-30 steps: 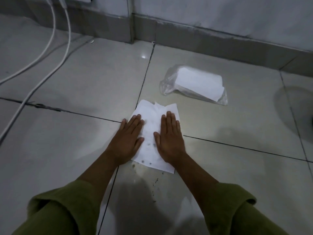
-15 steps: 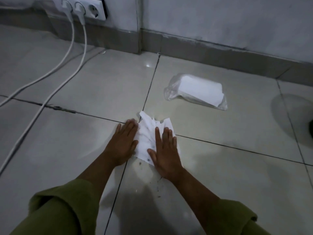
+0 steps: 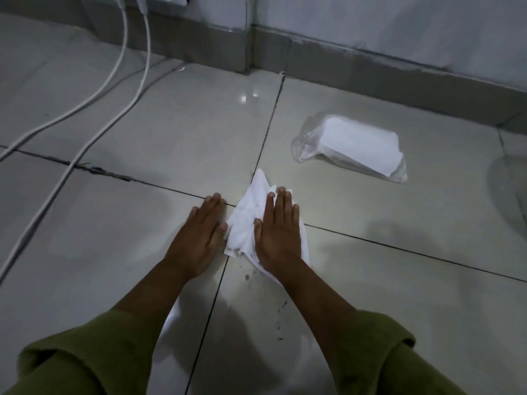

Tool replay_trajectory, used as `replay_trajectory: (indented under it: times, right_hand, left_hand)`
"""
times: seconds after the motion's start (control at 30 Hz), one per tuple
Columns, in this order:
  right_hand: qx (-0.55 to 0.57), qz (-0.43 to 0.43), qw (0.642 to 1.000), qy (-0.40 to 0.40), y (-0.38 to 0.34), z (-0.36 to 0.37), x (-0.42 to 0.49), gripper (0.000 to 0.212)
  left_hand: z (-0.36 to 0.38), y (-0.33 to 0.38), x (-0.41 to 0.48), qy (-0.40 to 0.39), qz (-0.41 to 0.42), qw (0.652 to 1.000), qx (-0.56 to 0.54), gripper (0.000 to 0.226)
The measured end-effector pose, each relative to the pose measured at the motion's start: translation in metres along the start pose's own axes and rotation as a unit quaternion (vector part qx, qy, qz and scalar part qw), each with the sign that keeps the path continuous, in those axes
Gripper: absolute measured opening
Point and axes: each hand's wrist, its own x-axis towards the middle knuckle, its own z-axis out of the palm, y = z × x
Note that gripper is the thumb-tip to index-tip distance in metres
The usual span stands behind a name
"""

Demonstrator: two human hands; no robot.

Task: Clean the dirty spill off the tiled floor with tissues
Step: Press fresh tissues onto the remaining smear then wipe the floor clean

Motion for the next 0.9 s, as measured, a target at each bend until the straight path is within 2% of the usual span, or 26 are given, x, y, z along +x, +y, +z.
replay_trajectory:
  times: [0.13,0.27,0.33,0.4,0.5,0.57,0.67,0.9]
  right_hand:
    - [0.015,-0.095,0.995,-0.013,-0.012,0.002,-0.024,0.055]
    - [0.037,-0.136,0.989,-0.052,-0.012,-0.002,-0.040,0.056]
    - [0.083,-0.154,0.981,-0.081,-0.006,-0.014,-0.033,0.066]
    - [0.140,-0.146,0.973,-0.112,0.006,-0.030,-0.033,0.078]
    - [0.137,-0.091,0.985,-0.051,0.037,-0.042,-0.045,0.078]
    - [0.111,-0.038,0.993,-0.030,0.069,-0.043,-0.056,0.071]
    - [0.055,0.000,0.997,-0.051,0.110,-0.047,-0.071,0.068]
    - [-0.005,-0.024,0.997,-0.066,0.129,-0.045,-0.079,0.068]
  left_hand:
    - [-0.001,0.001,0.000,-0.004,-0.002,1.000,-0.015,0.067]
    - [0.000,0.007,0.000,-0.008,-0.022,1.000,-0.013,0.065]
    - [0.001,0.015,0.000,0.011,-0.043,0.999,-0.020,0.068]
    - [0.002,0.027,-0.005,0.052,-0.031,0.998,0.012,0.070]
    - [0.008,0.045,-0.012,0.088,0.027,0.992,0.081,0.071]
    - [0.017,0.054,-0.015,0.046,0.076,0.989,0.123,0.071]
    - [0.039,0.061,-0.022,-0.032,0.126,0.976,0.174,0.076]
    - [0.058,0.056,-0.022,-0.014,0.100,0.981,0.168,0.074]
